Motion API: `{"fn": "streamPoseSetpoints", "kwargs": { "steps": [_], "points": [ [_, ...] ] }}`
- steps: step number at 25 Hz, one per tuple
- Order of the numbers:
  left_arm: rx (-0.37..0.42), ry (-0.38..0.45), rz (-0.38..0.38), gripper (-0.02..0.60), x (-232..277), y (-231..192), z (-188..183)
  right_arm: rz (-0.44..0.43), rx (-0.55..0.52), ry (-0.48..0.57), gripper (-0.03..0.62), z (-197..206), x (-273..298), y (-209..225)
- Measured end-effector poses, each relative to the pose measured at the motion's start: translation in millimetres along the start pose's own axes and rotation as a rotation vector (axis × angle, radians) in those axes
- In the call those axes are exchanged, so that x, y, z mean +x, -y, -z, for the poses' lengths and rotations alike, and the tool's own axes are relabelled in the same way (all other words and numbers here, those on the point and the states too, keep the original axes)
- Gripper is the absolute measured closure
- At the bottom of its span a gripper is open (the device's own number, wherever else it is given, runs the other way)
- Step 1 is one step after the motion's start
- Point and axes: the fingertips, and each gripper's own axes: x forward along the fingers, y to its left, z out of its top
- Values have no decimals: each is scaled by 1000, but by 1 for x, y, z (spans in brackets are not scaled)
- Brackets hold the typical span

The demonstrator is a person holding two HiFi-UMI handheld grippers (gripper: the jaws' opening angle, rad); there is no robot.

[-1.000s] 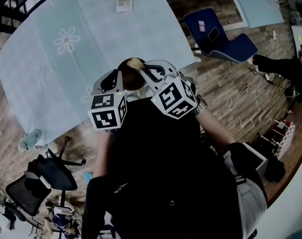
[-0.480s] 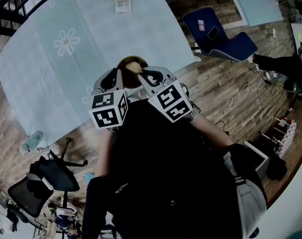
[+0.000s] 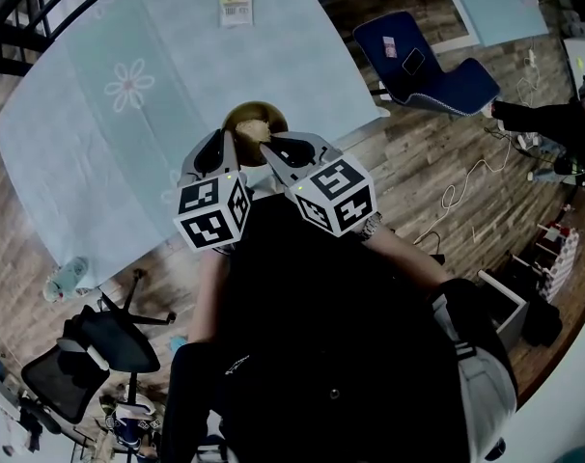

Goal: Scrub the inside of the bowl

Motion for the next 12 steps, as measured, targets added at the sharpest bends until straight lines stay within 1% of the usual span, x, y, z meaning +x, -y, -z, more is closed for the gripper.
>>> {"fn": "streamPoseSetpoints", "kwargs": {
  "steps": [5, 12],
  "points": [
    [24, -8, -1, 557, 0, 0, 1, -23, 68, 32, 556, -6, -1, -2],
    [30, -7, 16, 557, -2, 6, 2, 10, 36, 30, 556, -9, 7, -1]
  ]
}}
